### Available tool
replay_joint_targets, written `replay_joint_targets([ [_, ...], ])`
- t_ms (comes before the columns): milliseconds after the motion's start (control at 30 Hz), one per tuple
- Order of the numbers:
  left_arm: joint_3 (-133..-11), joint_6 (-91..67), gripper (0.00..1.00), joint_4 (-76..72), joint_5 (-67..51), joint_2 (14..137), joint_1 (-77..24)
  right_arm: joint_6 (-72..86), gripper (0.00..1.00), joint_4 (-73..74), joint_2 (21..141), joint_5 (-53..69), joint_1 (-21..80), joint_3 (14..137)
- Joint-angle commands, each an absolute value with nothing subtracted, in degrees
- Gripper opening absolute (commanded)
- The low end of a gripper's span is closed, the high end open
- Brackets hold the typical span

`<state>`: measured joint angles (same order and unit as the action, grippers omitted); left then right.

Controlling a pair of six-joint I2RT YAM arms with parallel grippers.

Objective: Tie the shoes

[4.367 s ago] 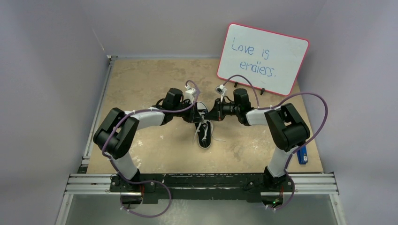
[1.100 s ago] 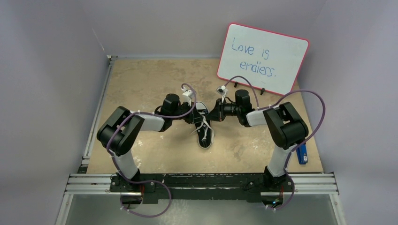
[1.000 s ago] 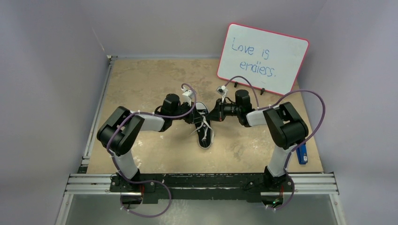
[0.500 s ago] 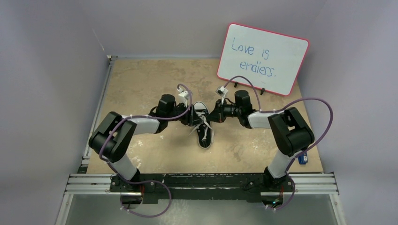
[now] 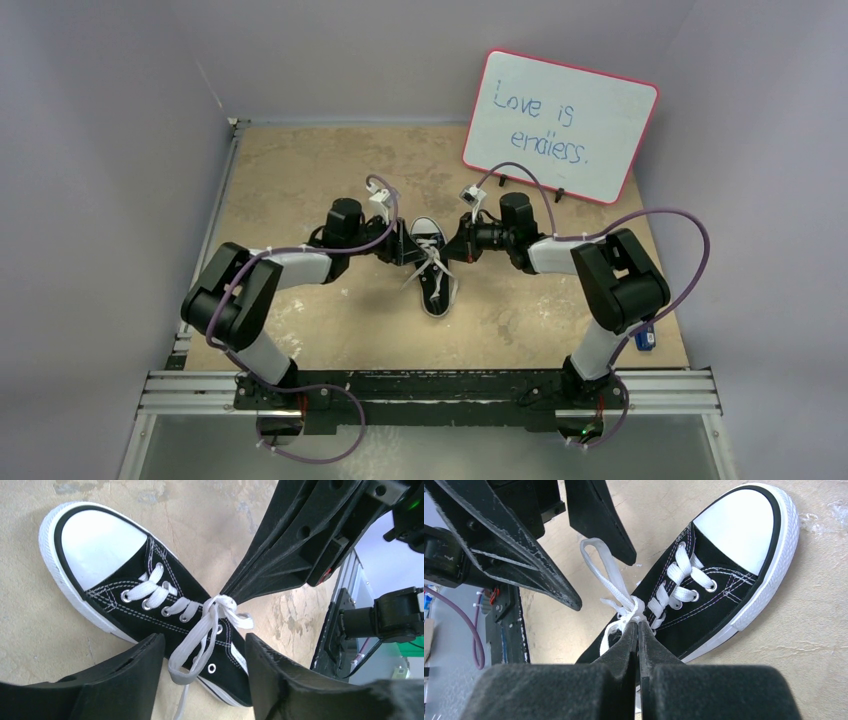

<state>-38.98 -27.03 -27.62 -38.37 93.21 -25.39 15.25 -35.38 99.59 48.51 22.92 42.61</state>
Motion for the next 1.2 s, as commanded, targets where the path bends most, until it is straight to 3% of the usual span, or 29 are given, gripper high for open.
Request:
replay_joint_targets([
  [0,-40.9,-31.0,0.62,-35.4,-40.0,94.7,-24.8,14.0,0.00,-35.4,97.9,48.6,23.0,43.0],
  [133,-43.2,-34.5,0.65,-38.9,-40.3,98.2,-24.8,14.1,0.00,-35.8,98.0,48.8,23.0,43.1],
  [233,-43.9,-34.7,0.53,-39.0,-40.6,99.6,-24.8,14.2,0.00,-35.5,97.8,48.9,23.0,43.2],
  [400,-44.1,-33.0,0.11,-35.8,-39.8,98.9,-24.8,13.7,0.00,-33.7,96.6,48.0,23.0,43.0],
  [467,-43.7,-31.5,0.00,-33.0,-39.6,97.9,-24.8,13.0,0.00,-31.6,95.7,46.7,23.1,43.1],
  [800,-33.6,-33.2,0.00,-30.9,-37.4,89.4,-24.8,10.7,0.00,-18.3,92.2,37.2,23.1,44.9],
  [1167,-31.8,-34.5,0.00,-25.7,-31.0,89.0,-24.8,10.8,0.00,-17.8,93.6,30.1,22.7,46.4],
])
